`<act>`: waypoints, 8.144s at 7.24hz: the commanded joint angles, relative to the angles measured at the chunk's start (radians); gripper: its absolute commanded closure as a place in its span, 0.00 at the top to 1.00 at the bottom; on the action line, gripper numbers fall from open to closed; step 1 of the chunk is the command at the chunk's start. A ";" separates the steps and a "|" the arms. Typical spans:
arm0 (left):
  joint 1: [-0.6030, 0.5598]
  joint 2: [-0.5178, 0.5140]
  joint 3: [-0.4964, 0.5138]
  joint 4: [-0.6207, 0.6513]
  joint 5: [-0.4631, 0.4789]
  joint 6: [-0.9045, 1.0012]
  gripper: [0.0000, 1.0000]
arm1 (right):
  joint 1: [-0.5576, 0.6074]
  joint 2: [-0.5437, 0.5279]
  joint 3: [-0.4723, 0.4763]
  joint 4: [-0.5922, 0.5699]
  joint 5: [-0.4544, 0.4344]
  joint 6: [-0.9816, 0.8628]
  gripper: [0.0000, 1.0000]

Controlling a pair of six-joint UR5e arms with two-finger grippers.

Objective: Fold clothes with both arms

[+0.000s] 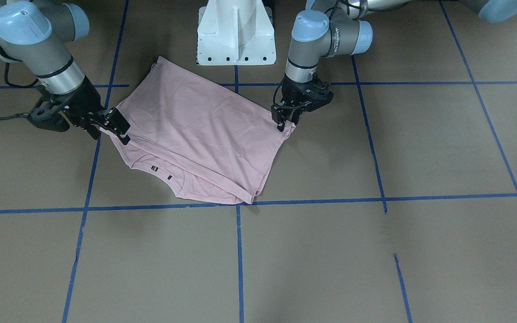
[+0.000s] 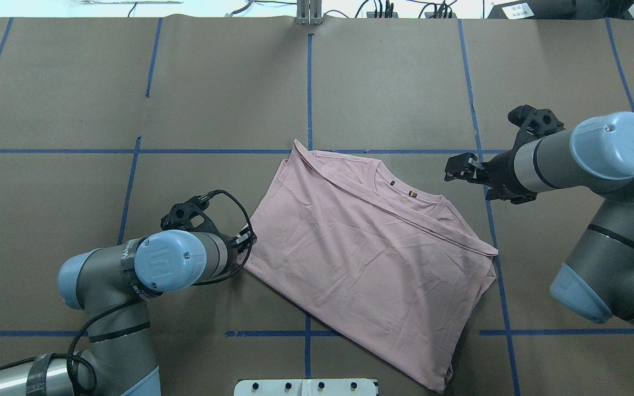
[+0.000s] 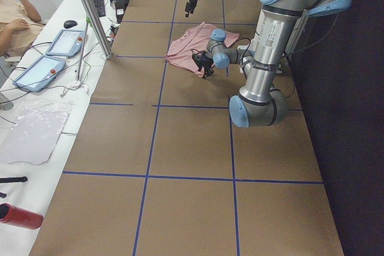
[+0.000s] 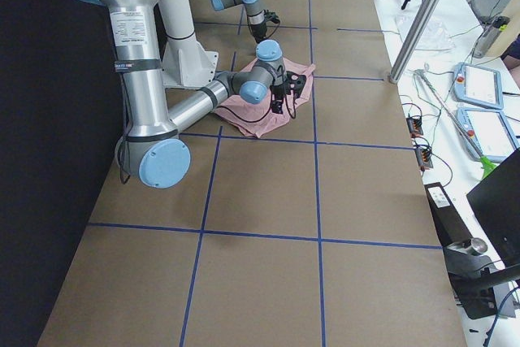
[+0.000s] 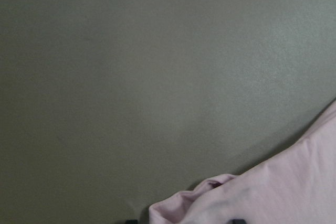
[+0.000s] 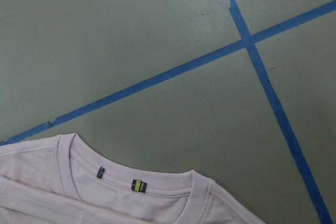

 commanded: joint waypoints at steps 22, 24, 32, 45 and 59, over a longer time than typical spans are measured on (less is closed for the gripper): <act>-0.512 -0.062 0.318 -0.561 -0.125 0.510 0.58 | -0.345 0.411 -0.209 -0.128 -0.356 0.321 0.61; -0.508 -0.064 0.318 -0.562 -0.126 0.486 0.58 | -0.348 0.459 -0.270 -0.165 -0.350 0.322 0.61; -0.507 -0.065 0.320 -0.561 -0.126 0.486 0.58 | -0.348 0.459 -0.293 -0.200 -0.306 0.319 0.61; -0.507 -0.065 0.318 -0.561 -0.125 0.472 0.61 | -0.350 0.469 -0.289 -0.282 -0.304 0.321 0.61; -0.507 -0.054 0.306 -0.561 -0.123 0.449 0.61 | -0.351 0.479 -0.298 -0.272 -0.287 0.321 0.00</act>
